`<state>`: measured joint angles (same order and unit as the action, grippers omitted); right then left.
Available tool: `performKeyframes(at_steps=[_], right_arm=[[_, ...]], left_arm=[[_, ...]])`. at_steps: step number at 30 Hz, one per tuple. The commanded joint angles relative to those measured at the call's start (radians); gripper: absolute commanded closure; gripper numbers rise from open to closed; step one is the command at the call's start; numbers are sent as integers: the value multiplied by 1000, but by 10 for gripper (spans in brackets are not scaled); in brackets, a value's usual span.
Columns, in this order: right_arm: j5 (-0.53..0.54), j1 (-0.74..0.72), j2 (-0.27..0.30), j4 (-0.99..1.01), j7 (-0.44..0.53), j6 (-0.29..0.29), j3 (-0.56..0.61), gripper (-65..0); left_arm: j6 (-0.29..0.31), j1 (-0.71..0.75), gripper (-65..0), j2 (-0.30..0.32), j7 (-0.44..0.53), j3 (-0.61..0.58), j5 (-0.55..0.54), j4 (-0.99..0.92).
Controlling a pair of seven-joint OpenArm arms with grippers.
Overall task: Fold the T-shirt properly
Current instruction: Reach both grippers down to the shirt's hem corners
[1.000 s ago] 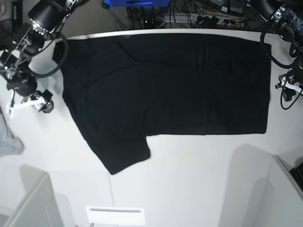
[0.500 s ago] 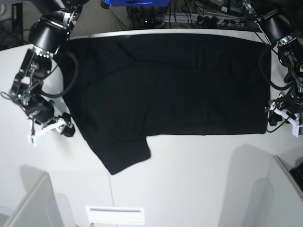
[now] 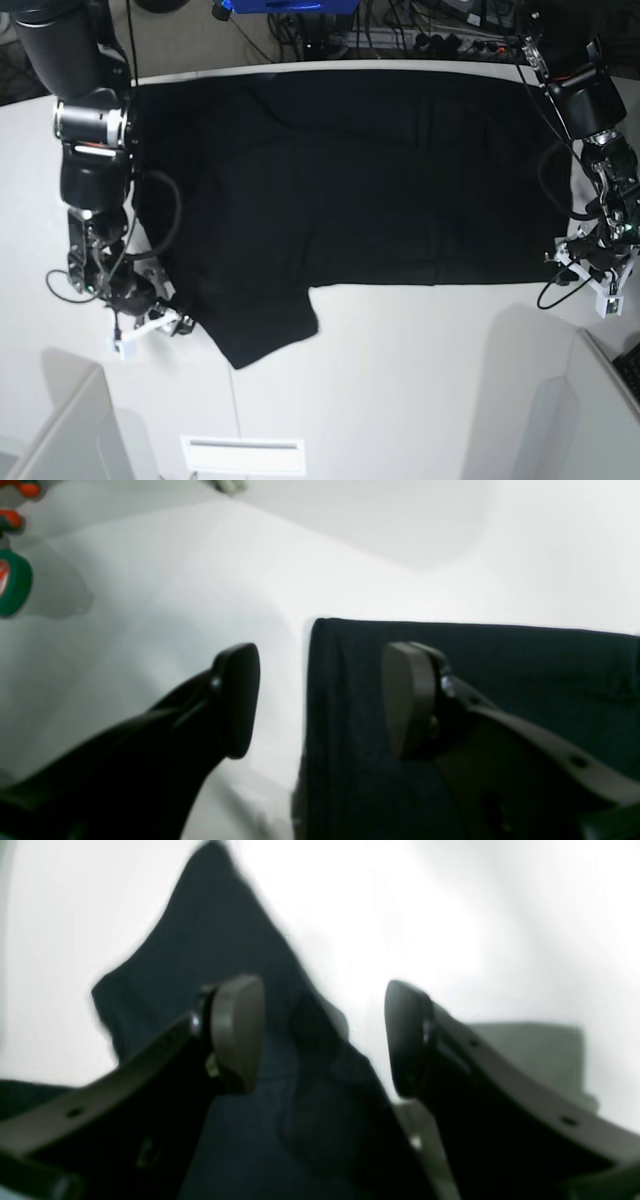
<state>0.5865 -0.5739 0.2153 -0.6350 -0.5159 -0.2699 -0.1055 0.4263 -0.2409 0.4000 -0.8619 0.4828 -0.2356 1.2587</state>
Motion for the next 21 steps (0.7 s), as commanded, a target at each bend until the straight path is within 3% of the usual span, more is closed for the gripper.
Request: performKeyframes(at_steps=[1,3,7,13,18,21], right_arm=[[13,-47,9,17,32,-9,13,-365],[13,-70,9,74,53,-27,43,-365],[13,-73,9,113,52,-137,106,-363],[13,-54,9,122,56,-141,154,-351],[11,-41,9,123,124,-141,163,-141],[11,-38,9,123,139,-141,163,0]], left_arm=[[1,-27,-382,18,19,3,-6,17],[1,-27,-382,17,19,3,-6,13],[1,-18,-383,21,19,3,-6,13],[1,-16,-385,21,19,1,2,9],[1,-28,-418,21,17,0,-5,-57],[1,-61,-609,23,17,-49,-5,-113]])
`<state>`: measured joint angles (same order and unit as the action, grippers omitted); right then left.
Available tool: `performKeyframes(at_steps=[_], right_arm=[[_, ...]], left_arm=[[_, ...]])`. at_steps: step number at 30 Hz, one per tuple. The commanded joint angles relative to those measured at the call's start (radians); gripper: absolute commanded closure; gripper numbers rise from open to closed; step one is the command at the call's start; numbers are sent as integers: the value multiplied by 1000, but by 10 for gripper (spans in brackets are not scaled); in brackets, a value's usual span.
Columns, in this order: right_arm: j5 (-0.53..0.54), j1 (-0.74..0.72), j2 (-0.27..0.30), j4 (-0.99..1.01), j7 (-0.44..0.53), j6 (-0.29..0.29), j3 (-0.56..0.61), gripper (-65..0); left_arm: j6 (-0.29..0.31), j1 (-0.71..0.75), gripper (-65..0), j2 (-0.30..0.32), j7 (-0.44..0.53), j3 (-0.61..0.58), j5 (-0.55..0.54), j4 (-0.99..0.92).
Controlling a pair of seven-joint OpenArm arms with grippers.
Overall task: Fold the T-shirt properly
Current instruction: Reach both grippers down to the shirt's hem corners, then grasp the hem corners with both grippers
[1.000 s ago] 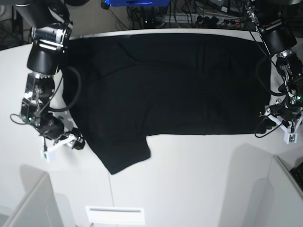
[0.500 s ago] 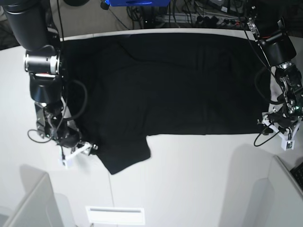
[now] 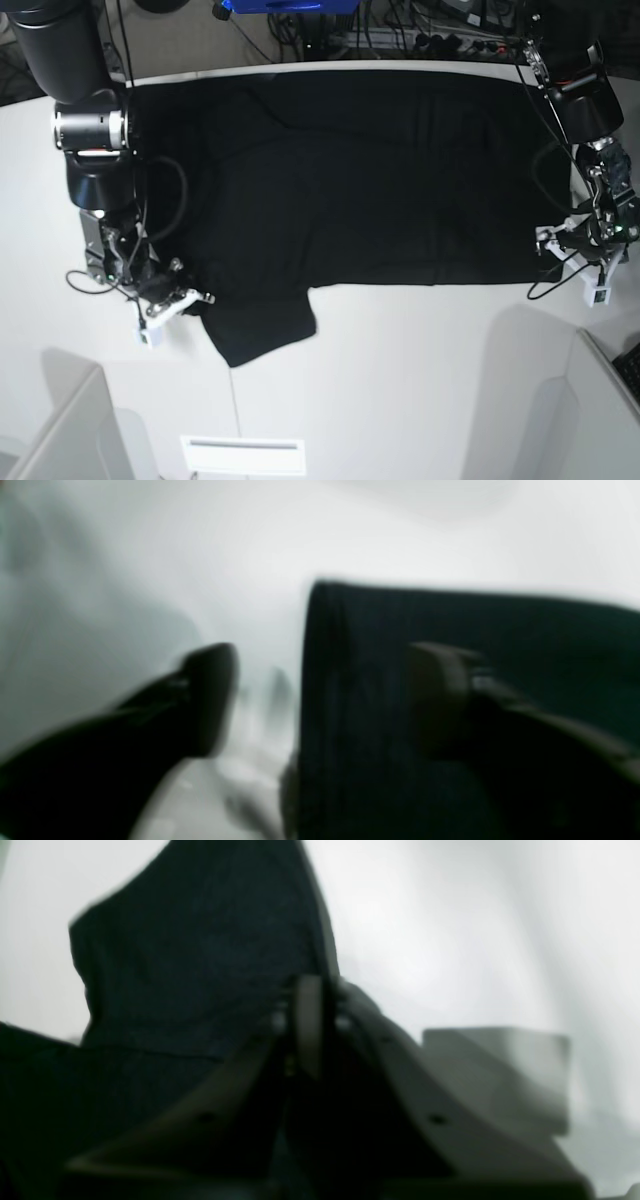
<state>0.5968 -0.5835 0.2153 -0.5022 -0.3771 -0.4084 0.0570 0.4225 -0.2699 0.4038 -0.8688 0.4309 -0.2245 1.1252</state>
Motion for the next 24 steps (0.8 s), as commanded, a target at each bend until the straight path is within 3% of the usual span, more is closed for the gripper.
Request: performKeyframes(at_steps=[1,6,16,22,23,24], right_arm=[[1,-28,9,-9,0,-2,1,0],[1,-28,9,-9,-6,-1,-4,0],[1,-28,9,-9,-6,-1,-4,0],[1,-17,9,-9,-6,-1,-6,0],[1,-16,9,-9,-6,-1,-6,0],[1,-16,9,-9,-6,-1,-6,0]], left_arm=[[5,-38,-650,19,26,-8,-16,8],[5,-56,-650,14,33,-10,-16,-15],[3,-142,-650,16,151,-13,-16,-248],[3,-156,-650,10,156,-14,-16,-262],[3,-154,-642,8,156,-14,-16,-264],[3,-154,-581,5,156,-14,-16,-267]])
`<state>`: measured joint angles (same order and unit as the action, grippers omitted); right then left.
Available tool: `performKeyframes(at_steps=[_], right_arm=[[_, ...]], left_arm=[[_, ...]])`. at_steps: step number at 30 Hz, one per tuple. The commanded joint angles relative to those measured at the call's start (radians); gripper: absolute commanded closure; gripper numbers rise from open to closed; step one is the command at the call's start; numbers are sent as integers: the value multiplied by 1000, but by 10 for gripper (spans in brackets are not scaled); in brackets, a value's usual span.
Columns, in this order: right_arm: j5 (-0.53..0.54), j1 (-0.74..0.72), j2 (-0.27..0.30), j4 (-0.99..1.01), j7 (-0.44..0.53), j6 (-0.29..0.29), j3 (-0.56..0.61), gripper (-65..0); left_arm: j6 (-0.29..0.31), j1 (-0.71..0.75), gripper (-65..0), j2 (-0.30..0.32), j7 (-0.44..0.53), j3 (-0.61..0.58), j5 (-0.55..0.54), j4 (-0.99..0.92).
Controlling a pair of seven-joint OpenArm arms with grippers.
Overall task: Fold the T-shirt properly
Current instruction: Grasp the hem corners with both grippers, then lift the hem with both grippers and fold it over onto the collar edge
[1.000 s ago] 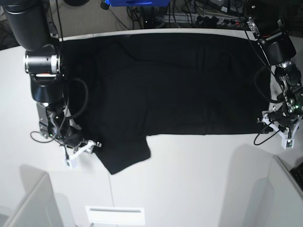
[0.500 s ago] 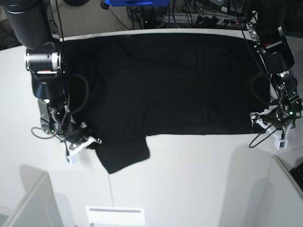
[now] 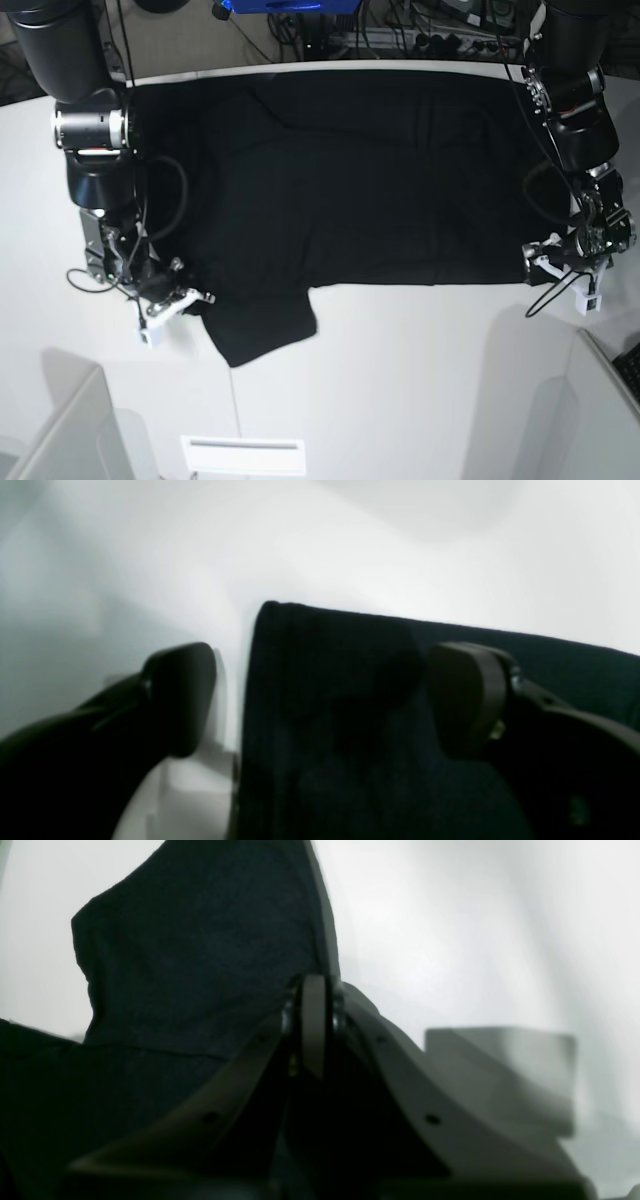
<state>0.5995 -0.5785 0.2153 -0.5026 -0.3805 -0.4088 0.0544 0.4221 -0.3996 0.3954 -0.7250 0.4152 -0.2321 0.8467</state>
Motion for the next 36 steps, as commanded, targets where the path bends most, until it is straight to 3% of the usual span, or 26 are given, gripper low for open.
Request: performKeyframes(at_steps=[1,8,14,20,23,28,31,36], right_arm=[[-2,-21,9,-9,-2,0,-3,0],[-2,8,29,-20,4,0,-4,0],[-2,13,32,-67,5,0,-4,0],[1,84,60,-275,-1,0,-6,0],[1,114,74,-353,-4,34,-6,0],[6,170,86,-459,-5,58,-6,0],[6,209,95,-540,-53,58,-18,0],[6,288,91,-684,-160,58,-175,0]], left_arm=[[4,-25,-510,1,11,1,-10,10],[4,9,0,-11,17,1,-6,10],[4,8,0,-5,17,1,-8,79],[5,32,0,-8,5,4,-10,240],[5,32,0,-8,-52,11,-14,282],[5,69,0,-3,-100,11,-146,352],[5,118,0,15,-112,11,-198,395],[5,193,0,27,-137,14,-252,474]])
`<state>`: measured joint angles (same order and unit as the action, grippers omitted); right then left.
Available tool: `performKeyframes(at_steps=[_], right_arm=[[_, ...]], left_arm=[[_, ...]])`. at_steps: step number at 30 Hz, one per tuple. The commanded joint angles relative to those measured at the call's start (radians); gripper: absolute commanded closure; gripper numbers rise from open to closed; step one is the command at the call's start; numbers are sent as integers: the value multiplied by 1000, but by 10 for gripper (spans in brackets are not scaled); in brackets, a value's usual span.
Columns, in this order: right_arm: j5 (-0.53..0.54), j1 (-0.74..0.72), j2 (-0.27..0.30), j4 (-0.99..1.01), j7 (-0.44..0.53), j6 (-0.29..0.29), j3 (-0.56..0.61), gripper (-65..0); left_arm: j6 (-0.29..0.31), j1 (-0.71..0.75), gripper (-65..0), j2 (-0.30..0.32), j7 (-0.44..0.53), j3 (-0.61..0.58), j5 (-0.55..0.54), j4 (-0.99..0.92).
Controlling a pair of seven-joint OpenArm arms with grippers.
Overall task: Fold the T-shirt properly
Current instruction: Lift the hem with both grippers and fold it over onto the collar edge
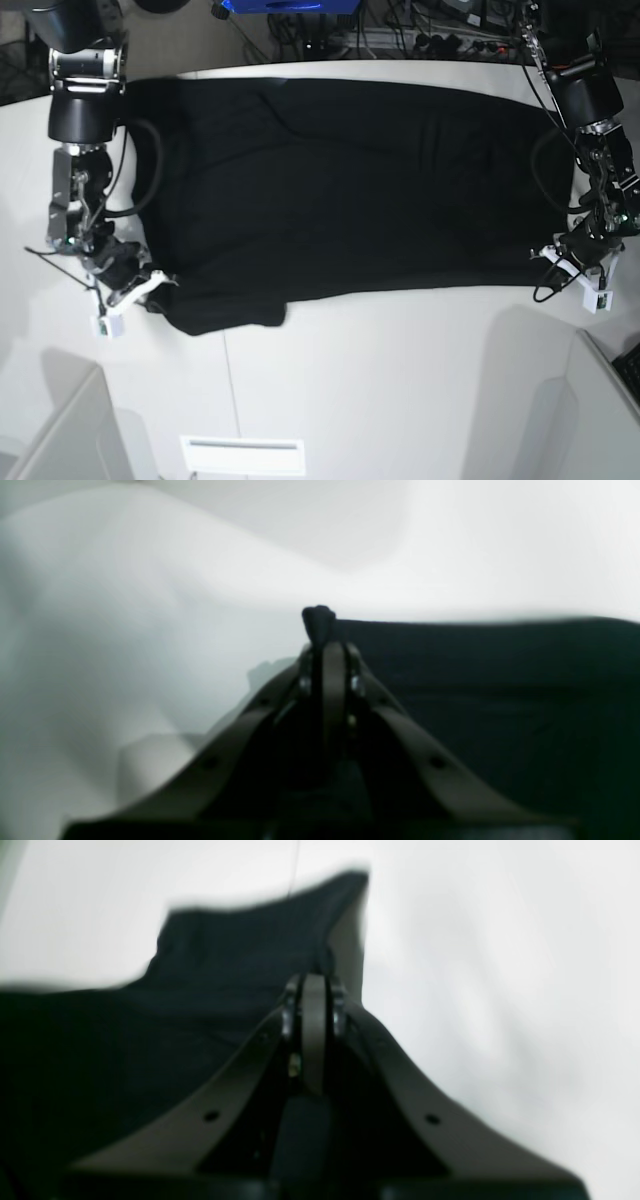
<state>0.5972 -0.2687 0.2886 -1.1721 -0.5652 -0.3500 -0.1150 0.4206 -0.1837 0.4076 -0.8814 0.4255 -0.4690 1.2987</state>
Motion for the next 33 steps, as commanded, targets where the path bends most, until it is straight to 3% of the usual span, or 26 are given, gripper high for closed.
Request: performKeyframes(at_steps=[1,7,15,20,27,33], right_arm=[[8,-10,18,-41,4,-1,-21,0],[8,73,-18,-173,-94,-1,-130,0],[10,158,-79,-319,-252,-1,-251,0],[11,253,-110,-418,-253,-2,-306,0],[183,395,-124,-547,-252,-2,-386,0],[205,467,-124,-624,-255,-2,-400,0]], left_arm=[[7,-12,0,15,3,19,-30,38],[7,85,0,14,-81,137,-129,152],[7,154,0,14,-117,141,-135,238],[7,191,0,15,-117,141,-135,281],[7,241,0,15,-118,141,-135,281],[7,261,0,24,-124,141,-161,302]])
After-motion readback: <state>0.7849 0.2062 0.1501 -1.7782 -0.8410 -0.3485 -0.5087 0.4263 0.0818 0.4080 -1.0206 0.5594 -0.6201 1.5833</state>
